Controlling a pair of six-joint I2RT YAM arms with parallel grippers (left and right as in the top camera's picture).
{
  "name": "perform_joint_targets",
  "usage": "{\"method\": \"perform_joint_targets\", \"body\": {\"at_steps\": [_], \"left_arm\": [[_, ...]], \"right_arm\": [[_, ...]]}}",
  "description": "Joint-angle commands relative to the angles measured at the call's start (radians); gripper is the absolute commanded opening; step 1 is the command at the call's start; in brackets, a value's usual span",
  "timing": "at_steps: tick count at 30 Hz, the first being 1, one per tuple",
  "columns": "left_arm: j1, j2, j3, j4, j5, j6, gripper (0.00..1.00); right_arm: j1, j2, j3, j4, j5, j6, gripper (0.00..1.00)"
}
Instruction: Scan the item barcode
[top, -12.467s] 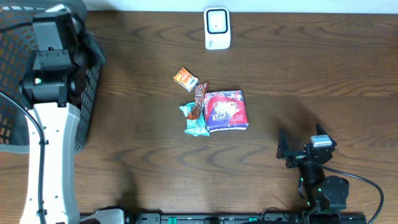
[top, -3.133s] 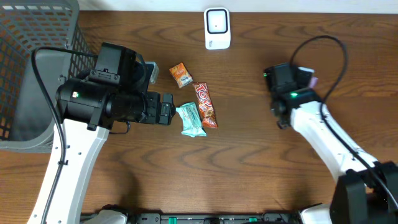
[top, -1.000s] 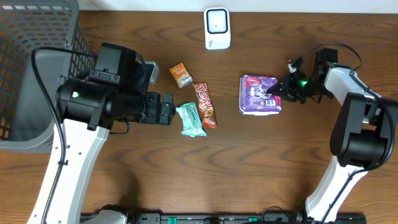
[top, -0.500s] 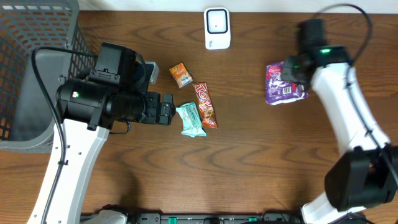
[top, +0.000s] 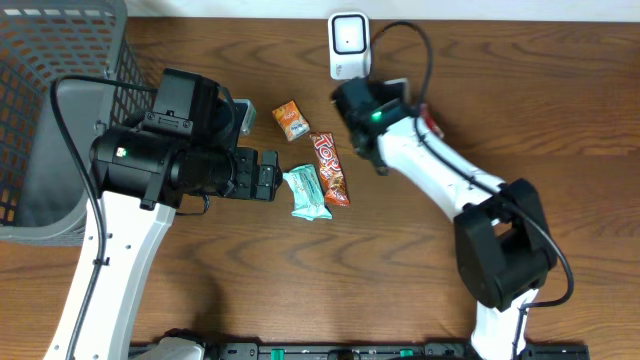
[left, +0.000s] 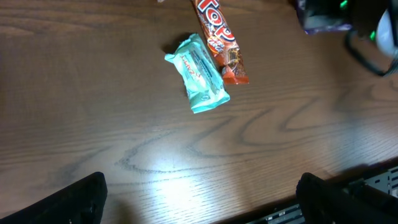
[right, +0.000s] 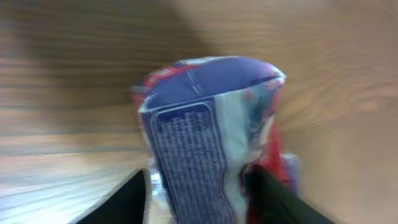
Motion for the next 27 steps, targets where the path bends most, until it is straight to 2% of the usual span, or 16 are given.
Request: {"method": "perform_joint_targets", "body": {"at_steps": [1, 3, 9, 11, 14, 21, 23, 27], "left_arm": [[-0.002, 0.004, -0.005, -0.004, -0.003, 0.014, 0.98], [-0.002, 0.004, -0.005, -0.004, -0.003, 0.014, 0.98], [-0.002, 0.004, -0.005, -0.004, -0.003, 0.014, 0.98], [-0.002, 0.004, -0.005, -0.004, -0.003, 0.014, 0.98], [-0.002, 0.004, -0.005, -0.004, -0.003, 0.014, 0.98], [-0.002, 0.004, -0.005, -0.004, -0.003, 0.014, 0.98], [-0.002, 0.004, -0.005, -0.004, -0.003, 0.014, 0.98], [-0.002, 0.004, -0.005, -0.004, -0.003, 0.014, 0.98]], "right_arm": [[0.037, -0.029, 0.050, 0.014, -0.150, 0.024, 0.69], [0.035, -0.040, 0.115, -0.016, -0.198, 0.023, 0.79], [-0.038, -0.062, 0.328, -0.175, -0.272, 0.010, 0.87], [-0.083, -0.065, 0.370, -0.206, -0.320, -0.039, 0.88], [-0.174, -0.064, 0.382, -0.241, -0.455, -0.116, 0.95], [-0.374, -0.034, 0.279, -0.233, -0.932, -0.317, 0.86], [-0.418, -0.026, 0.207, -0.167, -1.067, -0.360, 0.82], [-0.460, -0.018, 0.057, -0.013, -1.217, -0.366, 0.77]]}}
